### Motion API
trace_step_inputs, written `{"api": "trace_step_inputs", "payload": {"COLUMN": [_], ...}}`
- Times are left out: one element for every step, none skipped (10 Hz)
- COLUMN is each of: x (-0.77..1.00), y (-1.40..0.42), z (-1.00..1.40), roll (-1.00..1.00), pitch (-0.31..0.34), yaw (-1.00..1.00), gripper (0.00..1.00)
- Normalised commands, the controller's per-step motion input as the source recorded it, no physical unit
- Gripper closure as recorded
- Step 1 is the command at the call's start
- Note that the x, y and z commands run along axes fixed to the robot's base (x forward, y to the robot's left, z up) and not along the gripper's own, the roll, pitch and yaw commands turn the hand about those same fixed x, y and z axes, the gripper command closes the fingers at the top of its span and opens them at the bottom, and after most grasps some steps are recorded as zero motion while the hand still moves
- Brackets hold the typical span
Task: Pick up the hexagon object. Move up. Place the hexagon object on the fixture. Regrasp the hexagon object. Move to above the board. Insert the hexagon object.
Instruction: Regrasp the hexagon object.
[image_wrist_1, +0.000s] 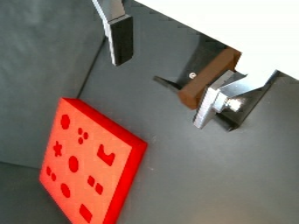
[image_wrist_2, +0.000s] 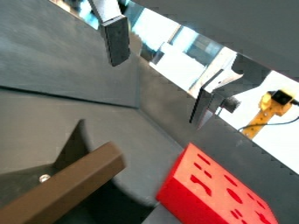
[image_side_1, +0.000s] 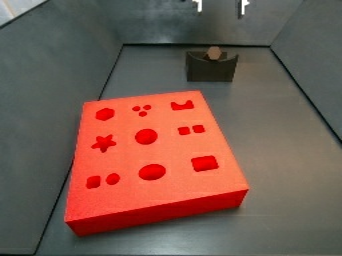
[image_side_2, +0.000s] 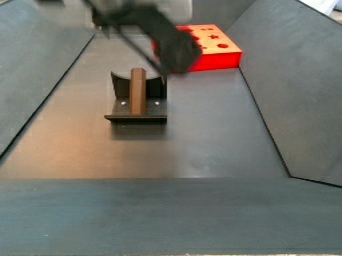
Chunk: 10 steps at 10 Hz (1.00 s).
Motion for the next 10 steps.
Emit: {"api": "trace_step_inputs", "payload": {"x": [-0.12,-0.12,-0.08,-0.04,-0.01,0.00,-0.02,-0.03,-0.03,-0.03], "y": [-0.62,-0.52,-0.29,-0.13,-0.05,-0.03,-0.04,-0.03,-0.03,-0.02], "z": [0.61,0.48,0.20,0.05,0.04,0.03,0.02,0.02,0.01,0.00], "roll": [1.00,1.00,1.00,1.00,1.00,1.00,1.00,1.00,1.00,1.00], "pitch": [0.041,0.036,0.032,0.031,0.034,0.034,0.030,0.025,0.020,0.015], "yaw": [0.02,0.02,0.02,0.02,0.02,0.02,0.02,0.02,0.02,0.02], "gripper": [0.00,0.00,0.00,0.00,0.00,0.00,0.00,0.00,0.00,0.00]}}
